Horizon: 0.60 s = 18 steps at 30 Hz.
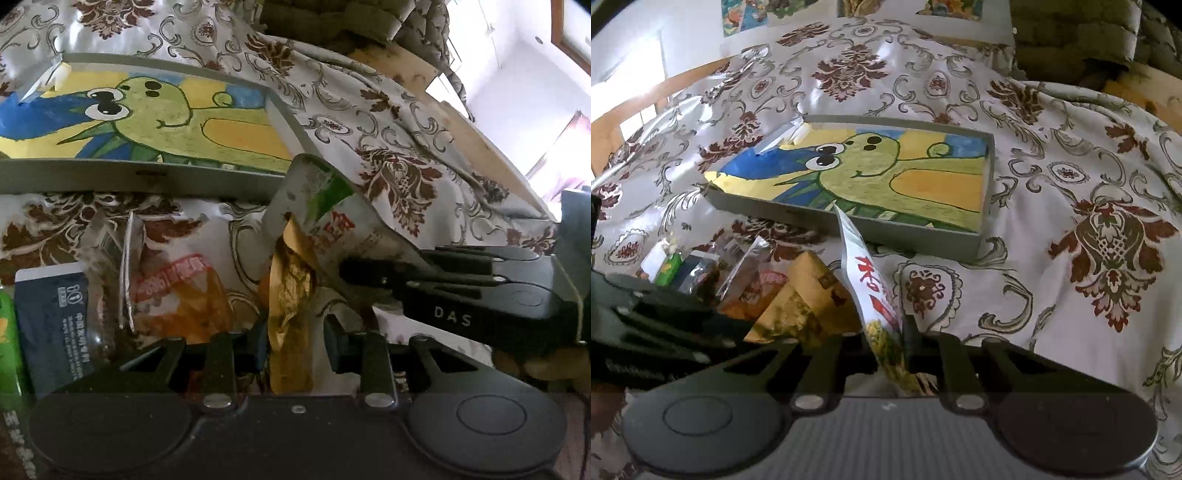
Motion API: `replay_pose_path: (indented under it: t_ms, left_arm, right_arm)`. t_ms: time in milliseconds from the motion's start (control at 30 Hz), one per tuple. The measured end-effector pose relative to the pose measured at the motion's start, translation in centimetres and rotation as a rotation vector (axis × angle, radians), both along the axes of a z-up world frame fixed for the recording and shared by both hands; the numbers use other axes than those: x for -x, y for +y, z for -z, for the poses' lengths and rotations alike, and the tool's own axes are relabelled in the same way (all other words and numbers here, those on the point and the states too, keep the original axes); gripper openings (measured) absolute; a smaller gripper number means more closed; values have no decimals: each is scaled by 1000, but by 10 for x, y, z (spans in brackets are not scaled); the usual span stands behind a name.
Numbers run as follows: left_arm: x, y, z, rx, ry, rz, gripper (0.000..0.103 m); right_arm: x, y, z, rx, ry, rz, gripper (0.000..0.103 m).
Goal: Organize snacks
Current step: 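Carry the bean bag and gold snack with both tools over the grey tray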
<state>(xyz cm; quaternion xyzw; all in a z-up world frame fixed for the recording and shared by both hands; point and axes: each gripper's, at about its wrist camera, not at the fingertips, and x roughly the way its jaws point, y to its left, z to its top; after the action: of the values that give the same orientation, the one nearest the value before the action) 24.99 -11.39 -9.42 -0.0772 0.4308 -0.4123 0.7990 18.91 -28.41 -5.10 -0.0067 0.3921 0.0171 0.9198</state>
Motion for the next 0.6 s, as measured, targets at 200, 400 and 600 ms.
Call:
replay_pose_path:
  t_ms: [200,400,600]
  left_arm:
    - [-4,-10,-1,-27,-13,-36,19]
    - [5,-9,-8,-43,-27,-63,14]
    - [16,9,-24,18,-11,-140,14]
  right_arm:
    - [0,2,0,3,-2,4,12]
    - [3,2,-5,-4,-27,2,8]
    - [9,-2,-11,-47,-50,-2,7]
